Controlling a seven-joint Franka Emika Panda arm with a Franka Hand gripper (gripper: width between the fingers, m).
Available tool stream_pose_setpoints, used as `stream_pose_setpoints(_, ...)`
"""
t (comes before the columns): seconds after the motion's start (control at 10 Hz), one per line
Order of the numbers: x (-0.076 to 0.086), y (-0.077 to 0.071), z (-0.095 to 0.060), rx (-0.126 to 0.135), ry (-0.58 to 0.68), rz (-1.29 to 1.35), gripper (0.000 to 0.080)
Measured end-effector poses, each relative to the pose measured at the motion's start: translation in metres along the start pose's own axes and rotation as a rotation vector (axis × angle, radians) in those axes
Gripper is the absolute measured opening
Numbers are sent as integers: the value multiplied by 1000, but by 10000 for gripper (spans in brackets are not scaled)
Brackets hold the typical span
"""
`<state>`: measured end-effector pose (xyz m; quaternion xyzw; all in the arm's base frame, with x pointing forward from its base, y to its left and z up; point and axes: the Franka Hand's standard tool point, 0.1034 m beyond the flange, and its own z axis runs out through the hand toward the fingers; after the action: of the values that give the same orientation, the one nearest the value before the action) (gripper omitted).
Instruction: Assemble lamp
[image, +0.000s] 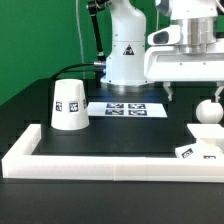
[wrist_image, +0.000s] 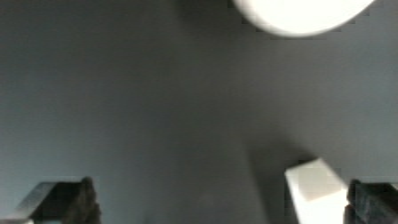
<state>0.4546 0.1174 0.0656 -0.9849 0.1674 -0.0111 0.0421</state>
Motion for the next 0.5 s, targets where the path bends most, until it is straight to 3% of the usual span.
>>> stream_pose_setpoints(0.4,-29,-18,12,-7,-35,104,699)
stream_pose_setpoints(0.5,-29,-19,12,-7,-35,88,699)
